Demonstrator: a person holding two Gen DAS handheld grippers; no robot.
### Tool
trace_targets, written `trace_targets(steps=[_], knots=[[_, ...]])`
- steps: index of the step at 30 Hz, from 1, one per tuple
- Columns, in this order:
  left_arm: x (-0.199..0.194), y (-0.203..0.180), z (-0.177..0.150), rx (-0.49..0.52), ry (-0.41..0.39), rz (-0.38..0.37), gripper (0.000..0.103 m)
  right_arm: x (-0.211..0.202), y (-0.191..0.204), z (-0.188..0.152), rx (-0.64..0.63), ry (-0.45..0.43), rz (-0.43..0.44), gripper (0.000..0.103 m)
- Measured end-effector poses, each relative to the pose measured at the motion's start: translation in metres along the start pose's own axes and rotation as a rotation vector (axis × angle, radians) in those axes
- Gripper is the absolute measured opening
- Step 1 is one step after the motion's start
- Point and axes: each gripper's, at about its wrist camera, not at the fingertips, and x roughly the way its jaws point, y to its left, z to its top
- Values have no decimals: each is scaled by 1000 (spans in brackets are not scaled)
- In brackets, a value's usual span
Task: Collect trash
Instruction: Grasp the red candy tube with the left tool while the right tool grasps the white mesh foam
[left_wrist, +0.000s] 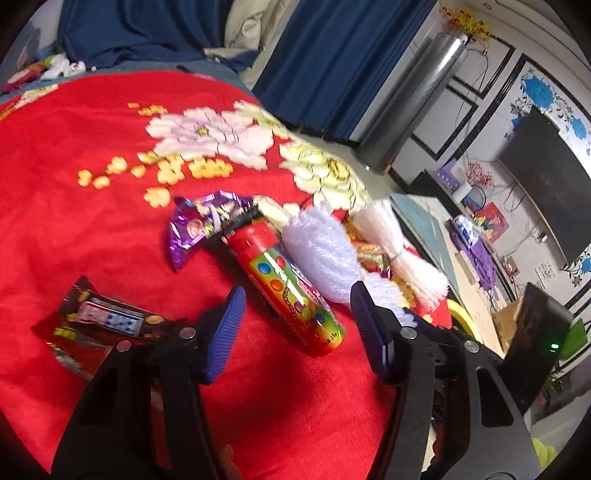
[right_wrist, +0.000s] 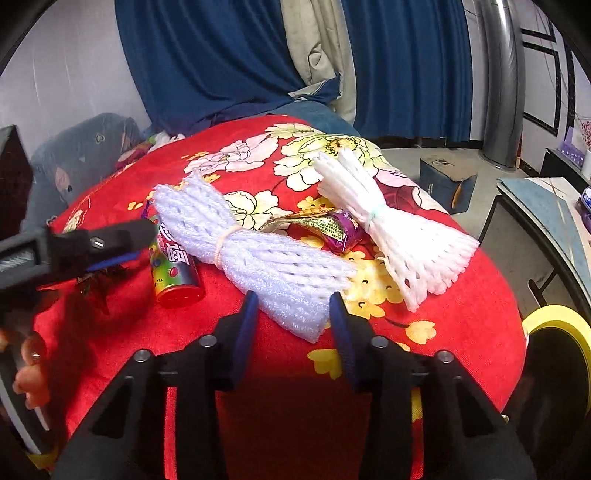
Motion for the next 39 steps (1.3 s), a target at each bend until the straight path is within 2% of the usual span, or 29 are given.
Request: trace_targets(steps=[3,5,7,13,21,33,39], knots=[[14,-1,-2,-9,39,7,47,-2,-5,-1,31,1,18,30],[20,0,-2,-15,52,7,38,-2,-9,-1,58,0,31,27],[24,1,-3,-20,62,8,35,-3,-12,-1,76,0,42,26],[22,0,-5,-13,57,-7,30,-12,-13,-4,105,-27,58,22],[4,3,-7,-28,11,-45,26,-31,-14,-9,140,-67,84,19],[-38,-18,1,39,-102,-95,23,-66,-4,-5,130,-138,102,18],[-50,-30,2,65,-130,-119,23,-83,-1,-1,129,-172,104,17]])
